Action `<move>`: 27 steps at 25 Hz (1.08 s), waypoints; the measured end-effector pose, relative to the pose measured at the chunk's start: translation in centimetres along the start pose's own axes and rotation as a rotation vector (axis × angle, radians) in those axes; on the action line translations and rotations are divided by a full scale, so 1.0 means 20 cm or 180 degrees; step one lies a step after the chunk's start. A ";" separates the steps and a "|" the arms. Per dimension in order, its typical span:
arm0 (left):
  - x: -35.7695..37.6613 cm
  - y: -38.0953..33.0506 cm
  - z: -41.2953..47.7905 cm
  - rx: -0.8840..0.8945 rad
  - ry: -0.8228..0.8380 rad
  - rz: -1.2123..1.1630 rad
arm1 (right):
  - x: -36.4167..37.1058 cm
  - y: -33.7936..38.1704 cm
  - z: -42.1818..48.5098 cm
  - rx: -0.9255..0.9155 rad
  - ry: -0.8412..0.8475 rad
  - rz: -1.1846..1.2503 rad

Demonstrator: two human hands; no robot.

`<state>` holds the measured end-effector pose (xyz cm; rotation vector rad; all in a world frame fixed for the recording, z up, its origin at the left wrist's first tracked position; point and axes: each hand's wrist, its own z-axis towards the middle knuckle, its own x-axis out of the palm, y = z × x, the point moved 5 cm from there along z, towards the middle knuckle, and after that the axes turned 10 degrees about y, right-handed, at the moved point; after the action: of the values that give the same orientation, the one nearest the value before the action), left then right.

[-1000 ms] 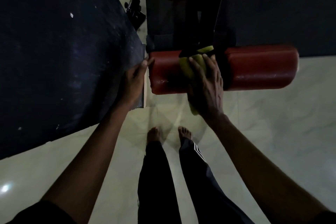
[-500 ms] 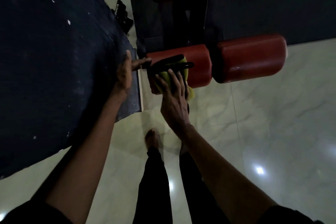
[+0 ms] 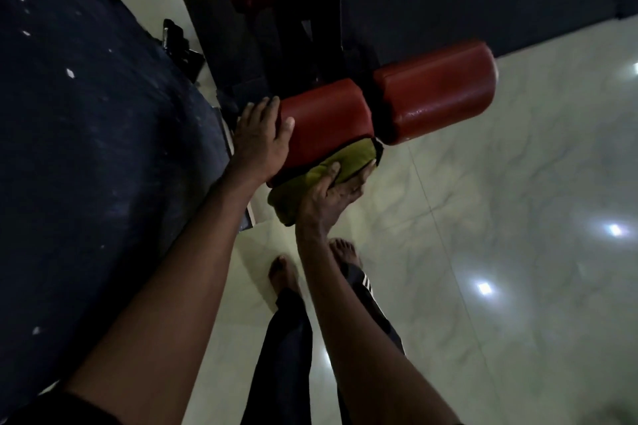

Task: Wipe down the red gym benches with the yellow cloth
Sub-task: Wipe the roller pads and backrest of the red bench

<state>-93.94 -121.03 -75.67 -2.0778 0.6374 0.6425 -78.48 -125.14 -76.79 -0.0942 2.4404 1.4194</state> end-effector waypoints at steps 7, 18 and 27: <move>0.03 0.03 0.02 -0.0073 -0.0061 0.0381 | -0.04 -0.10 0.29 0.1278 -0.0023 0.1434; 0.02 -0.19 0.11 0.0073 -0.0188 0.0771 | -0.05 -0.18 0.29 0.1259 0.0358 0.1471; 0.12 -0.47 0.34 0.0305 -0.0209 0.1075 | -0.50 0.15 0.40 -0.0279 0.0251 0.0293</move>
<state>-87.60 -111.03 -75.19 -1.8679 0.9731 0.8488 -67.70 -117.76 -74.87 -0.0595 2.4742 1.5913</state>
